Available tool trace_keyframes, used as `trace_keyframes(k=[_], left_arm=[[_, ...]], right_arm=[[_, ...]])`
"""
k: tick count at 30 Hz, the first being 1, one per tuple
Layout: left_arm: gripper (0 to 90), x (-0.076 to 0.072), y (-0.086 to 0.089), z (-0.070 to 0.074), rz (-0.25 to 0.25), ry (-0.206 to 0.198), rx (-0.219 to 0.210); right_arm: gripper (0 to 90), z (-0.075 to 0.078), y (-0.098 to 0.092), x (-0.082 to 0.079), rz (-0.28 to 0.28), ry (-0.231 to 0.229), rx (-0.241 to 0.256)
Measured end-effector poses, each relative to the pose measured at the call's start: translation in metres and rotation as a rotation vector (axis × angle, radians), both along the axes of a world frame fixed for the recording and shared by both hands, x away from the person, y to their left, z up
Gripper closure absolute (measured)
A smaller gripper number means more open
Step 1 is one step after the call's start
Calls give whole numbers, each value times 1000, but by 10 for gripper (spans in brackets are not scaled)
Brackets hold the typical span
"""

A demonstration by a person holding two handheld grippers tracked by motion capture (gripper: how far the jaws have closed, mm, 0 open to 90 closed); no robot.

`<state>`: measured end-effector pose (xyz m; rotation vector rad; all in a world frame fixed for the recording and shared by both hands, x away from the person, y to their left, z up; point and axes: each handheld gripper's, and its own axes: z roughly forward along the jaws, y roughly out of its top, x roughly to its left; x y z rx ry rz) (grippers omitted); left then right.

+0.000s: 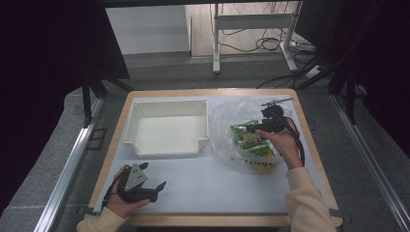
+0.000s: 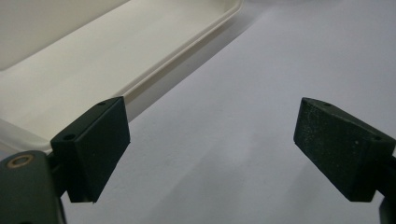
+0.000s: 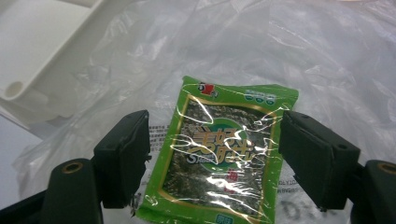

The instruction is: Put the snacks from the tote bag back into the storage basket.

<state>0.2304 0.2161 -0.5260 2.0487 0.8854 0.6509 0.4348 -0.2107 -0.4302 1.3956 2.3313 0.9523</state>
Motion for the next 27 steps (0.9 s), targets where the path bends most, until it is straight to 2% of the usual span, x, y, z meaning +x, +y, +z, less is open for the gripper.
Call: trace_keyframes(k=[3,7,15,18,27], left_arm=[[106,-2,-1,2,-6,-7,-4],[105,-2,-3,2,-13,-6,2],[105,-3,-4,2,-8,-3,-3],[105,-3,-3,2,-3,-5,-15],[105,-3,-3,1,-3,-2,-5]], right_arm=[[257,-1,-1,5,18,9,-9],[287,-4,-4,16,-5,48,-16],[330,-27,-10,38,-44,139,-35],[371,-31,-12,42,-50,152,-34],[439,-39,-18,47,-64,197,-48]])
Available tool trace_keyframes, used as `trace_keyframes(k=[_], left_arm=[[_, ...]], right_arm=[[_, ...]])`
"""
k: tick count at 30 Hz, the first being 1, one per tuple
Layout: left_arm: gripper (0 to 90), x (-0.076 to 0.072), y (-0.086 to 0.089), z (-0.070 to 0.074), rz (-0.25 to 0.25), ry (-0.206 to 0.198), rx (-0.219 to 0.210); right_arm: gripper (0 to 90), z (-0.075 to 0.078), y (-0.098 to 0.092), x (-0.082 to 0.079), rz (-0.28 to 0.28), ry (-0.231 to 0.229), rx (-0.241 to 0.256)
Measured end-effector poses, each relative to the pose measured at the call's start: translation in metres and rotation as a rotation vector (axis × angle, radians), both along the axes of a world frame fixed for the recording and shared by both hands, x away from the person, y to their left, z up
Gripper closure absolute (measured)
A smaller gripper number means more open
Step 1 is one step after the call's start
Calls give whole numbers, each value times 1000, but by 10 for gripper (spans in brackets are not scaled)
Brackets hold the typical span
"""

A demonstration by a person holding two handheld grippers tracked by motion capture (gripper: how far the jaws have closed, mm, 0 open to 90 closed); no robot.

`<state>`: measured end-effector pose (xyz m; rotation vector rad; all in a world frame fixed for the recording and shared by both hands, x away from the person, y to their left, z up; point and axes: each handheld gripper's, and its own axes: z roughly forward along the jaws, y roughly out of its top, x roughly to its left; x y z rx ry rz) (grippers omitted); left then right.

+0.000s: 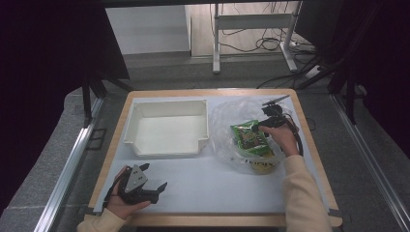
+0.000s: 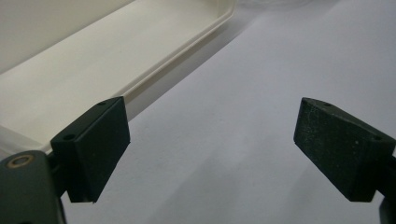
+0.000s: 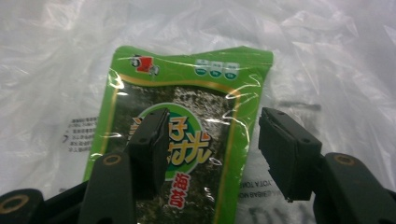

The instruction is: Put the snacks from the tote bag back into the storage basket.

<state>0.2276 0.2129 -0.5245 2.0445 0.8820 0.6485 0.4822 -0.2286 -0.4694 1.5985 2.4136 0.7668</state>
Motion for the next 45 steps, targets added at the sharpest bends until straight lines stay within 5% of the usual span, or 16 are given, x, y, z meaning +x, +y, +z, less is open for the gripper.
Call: trace_keyframes(k=[25,33,45], left_arm=[[105,1,0,-1,7,5,-1],[105,0,0,0,7,0,1],[105,1,2,0,12,-5,-5]], right_arm=[[724,-18,-11,4,-41,101,2],[797,-18,1,0,-77,99,-64],[885,-17,2,-3,-137,100,-41]])
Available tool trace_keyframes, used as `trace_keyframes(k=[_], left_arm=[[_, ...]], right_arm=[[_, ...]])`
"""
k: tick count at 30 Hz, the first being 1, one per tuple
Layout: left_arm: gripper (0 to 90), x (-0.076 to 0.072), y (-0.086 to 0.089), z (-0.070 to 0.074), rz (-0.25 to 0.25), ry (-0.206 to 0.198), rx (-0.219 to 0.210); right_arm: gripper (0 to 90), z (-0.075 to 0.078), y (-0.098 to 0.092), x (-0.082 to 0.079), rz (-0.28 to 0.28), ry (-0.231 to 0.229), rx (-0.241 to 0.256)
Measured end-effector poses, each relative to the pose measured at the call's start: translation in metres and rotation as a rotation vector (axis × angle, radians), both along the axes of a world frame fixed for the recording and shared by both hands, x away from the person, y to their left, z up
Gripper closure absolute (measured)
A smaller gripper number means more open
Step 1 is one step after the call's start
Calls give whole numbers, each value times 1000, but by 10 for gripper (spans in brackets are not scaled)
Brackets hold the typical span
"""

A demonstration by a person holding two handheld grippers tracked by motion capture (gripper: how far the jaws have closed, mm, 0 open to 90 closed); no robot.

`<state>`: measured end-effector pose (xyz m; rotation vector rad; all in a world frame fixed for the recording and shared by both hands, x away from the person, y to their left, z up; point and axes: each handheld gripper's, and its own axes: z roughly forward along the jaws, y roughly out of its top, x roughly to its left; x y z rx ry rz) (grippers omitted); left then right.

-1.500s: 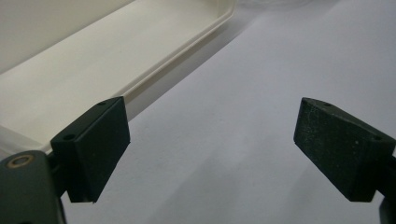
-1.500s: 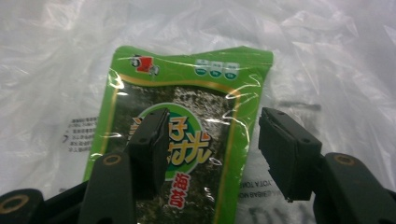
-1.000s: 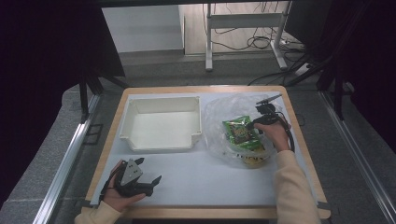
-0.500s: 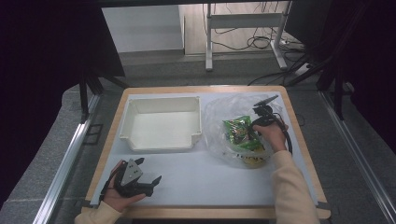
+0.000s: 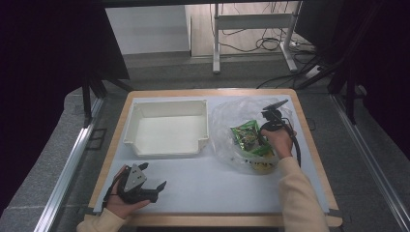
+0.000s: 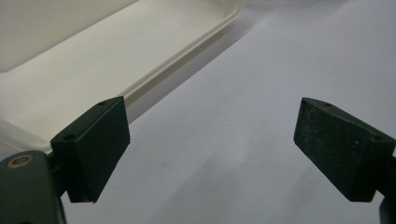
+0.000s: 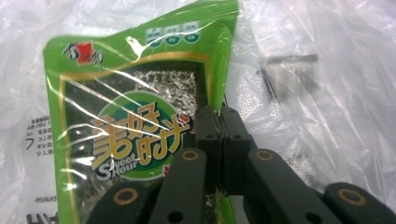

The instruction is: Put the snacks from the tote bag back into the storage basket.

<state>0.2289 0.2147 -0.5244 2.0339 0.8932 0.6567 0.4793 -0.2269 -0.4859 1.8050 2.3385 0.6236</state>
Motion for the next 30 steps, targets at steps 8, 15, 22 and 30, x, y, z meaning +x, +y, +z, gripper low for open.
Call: trace_keyframes(k=[8,15,22,30], left_arm=[[105,1,1,0,2,0,-2],[105,0,1,0,2,-3,0],[105,0,1,0,2,-3,1],[105,1,1,0,4,-2,11]], right_arm=[[893,3,-6,-1,-6,-4,65],[895,17,-11,-7,-14,-58,109],[895,27,-24,-15,-10,-101,166],[896,33,-33,-23,-15,-146,215]])
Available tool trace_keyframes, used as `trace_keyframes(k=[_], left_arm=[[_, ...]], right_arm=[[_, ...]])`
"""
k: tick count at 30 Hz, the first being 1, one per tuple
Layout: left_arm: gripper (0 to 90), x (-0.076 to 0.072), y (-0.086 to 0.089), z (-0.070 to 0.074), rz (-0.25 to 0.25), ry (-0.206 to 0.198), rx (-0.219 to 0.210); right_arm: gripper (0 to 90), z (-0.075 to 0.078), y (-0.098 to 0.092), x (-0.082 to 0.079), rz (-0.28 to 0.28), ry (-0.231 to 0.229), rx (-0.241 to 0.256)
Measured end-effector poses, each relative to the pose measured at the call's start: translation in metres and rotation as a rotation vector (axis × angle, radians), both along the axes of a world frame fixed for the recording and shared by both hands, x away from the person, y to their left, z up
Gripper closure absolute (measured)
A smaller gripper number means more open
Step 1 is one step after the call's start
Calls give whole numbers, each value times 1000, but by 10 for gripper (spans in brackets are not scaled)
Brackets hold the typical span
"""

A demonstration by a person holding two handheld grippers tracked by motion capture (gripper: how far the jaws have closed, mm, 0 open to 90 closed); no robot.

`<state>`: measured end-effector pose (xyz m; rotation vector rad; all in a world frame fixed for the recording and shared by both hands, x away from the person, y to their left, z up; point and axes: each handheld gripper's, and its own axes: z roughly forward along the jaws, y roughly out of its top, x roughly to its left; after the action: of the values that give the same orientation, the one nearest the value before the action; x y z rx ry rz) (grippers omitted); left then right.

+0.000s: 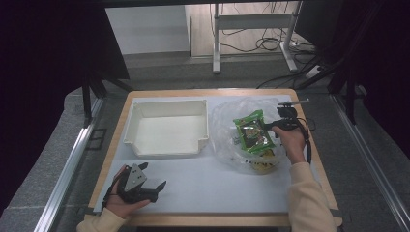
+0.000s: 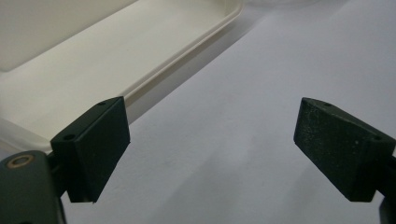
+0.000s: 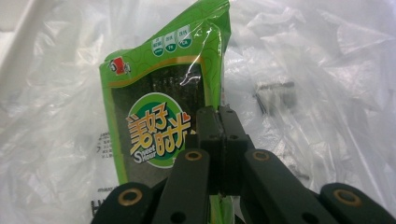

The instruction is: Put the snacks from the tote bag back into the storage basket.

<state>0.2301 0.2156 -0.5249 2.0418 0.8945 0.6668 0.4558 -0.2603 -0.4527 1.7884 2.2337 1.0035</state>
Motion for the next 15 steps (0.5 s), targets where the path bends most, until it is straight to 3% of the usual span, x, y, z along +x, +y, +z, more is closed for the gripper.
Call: trace_keyframes(k=[15], left_arm=[[105,0,0,-1,5,0,1]], right_arm=[[895,22,-11,-10,-2,-102,92]])
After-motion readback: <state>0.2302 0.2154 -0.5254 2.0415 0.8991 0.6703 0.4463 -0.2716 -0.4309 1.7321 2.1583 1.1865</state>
